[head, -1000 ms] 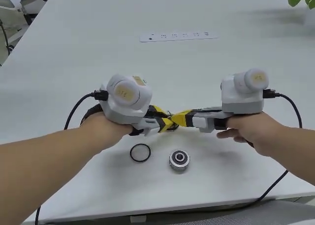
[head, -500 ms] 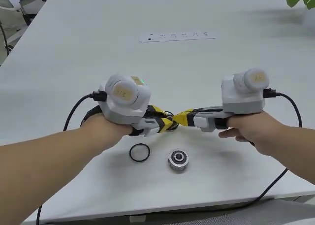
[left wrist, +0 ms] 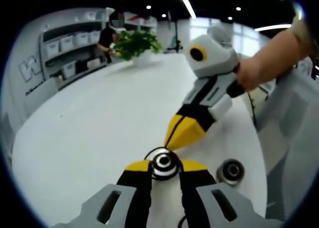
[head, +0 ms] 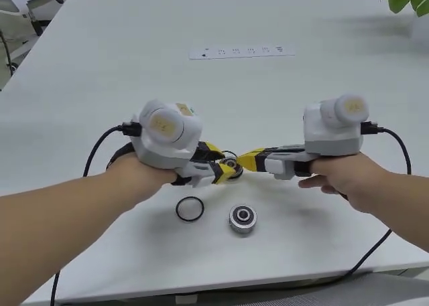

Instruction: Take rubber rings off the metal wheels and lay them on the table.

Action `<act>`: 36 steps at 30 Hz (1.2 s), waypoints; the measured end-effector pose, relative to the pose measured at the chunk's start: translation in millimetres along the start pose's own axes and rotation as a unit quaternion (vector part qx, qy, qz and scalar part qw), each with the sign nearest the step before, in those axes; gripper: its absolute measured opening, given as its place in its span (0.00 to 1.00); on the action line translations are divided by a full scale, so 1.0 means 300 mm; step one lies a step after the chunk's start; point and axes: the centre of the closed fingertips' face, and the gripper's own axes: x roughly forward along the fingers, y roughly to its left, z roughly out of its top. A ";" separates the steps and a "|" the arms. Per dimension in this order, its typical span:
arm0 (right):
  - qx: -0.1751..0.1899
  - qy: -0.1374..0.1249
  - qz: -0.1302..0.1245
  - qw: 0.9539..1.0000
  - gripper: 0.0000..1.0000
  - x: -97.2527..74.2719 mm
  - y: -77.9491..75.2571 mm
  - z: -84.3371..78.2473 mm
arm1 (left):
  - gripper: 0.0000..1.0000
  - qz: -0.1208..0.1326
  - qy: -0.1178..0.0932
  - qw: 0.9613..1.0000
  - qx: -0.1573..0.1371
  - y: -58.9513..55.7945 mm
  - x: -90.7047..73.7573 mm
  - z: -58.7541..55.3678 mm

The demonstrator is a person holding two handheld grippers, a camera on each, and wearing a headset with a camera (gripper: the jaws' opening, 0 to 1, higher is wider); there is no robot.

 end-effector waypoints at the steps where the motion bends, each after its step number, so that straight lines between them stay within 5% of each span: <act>1: 0.000 0.000 0.000 1.000 0.00 -0.002 0.000 0.001 | 0.23 -0.002 -0.001 1.000 0.001 -0.003 -0.004 0.002; 24: -0.006 -0.013 0.021 1.000 0.00 -0.033 0.082 0.046 | 0.42 -0.011 -0.053 0.998 -0.016 -0.018 -0.185 0.062; 36: -0.017 -0.001 0.040 0.999 0.00 -0.019 0.155 0.050 | 0.53 -0.011 -0.070 0.997 -0.019 -0.047 -0.284 0.045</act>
